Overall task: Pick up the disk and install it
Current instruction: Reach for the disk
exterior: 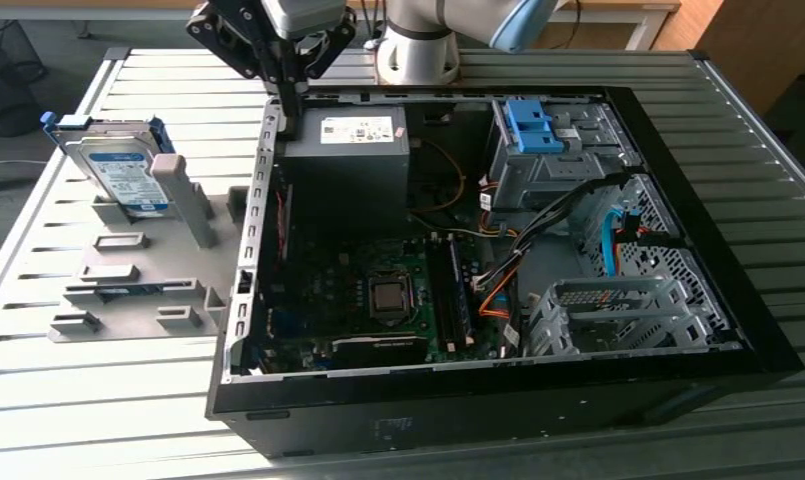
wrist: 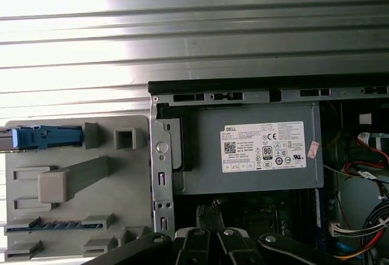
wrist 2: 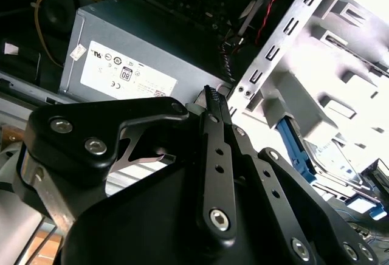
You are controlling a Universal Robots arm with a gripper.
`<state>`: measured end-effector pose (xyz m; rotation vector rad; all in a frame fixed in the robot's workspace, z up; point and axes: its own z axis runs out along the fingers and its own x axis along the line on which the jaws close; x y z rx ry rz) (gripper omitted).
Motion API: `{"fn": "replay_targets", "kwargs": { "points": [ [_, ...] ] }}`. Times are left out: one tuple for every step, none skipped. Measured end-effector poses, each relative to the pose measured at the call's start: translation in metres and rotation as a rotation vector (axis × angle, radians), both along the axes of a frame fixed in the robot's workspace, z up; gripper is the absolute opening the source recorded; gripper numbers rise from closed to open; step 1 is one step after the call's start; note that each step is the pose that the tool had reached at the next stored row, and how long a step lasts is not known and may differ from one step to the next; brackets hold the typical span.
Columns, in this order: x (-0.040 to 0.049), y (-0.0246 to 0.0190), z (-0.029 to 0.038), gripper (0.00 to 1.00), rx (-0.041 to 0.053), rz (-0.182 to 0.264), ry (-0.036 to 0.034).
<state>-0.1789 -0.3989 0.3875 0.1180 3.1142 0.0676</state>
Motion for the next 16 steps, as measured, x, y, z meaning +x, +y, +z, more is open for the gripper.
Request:
{"fn": "replay_targets", "kwargs": {
  "points": [
    [-0.0003, 0.0, 0.0, 0.11, 0.0, 0.0, 0.0],
    [-0.0006, 0.0, 0.0, 0.11, 0.0, 0.0, 0.0],
    [-0.0009, 0.0, 0.0, 0.11, 0.0, 0.0, 0.0],
    [-0.0011, 0.0, 0.0, 0.11, 0.0, 0.0, 0.0],
    [-0.0014, 0.0, 0.0, 0.11, 0.0, 0.0, 0.0],
    [-0.0016, 0.0, 0.0, 0.11, 0.0, 0.0, 0.0],
    [-0.0019, 0.0, 0.0, 0.11, 0.0, 0.0, 0.0],
    [-0.0021, 0.0, 0.0, 0.11, 0.0001, 0.0, 0.0],
    [-0.0023, 0.0, 0.0, 0.11, 0.0, 0.0, 0.0],
    [-0.0025, 0.0, 0.0, 0.11, 0.0, 0.0, 0.0],
    [-0.0027, 0.0, 0.0, 0.11, 0.0, 0.0, 0.0],
    [-0.0029, 0.0, 0.0, 0.11, 0.0, 0.0, 0.0],
    [-0.0031, 0.0, 0.0, 0.11, 0.0, 0.0, 0.0],
    [-0.0033, 0.0, 0.0, 0.11, 0.0, 0.0, 0.0],
    [-0.0035, 0.0, 0.0, 0.11, 0.0, 0.0, 0.0],
    [-0.0037, 0.0, 0.0, 0.11, 0.0, 0.0, 0.0]
  ]
}}
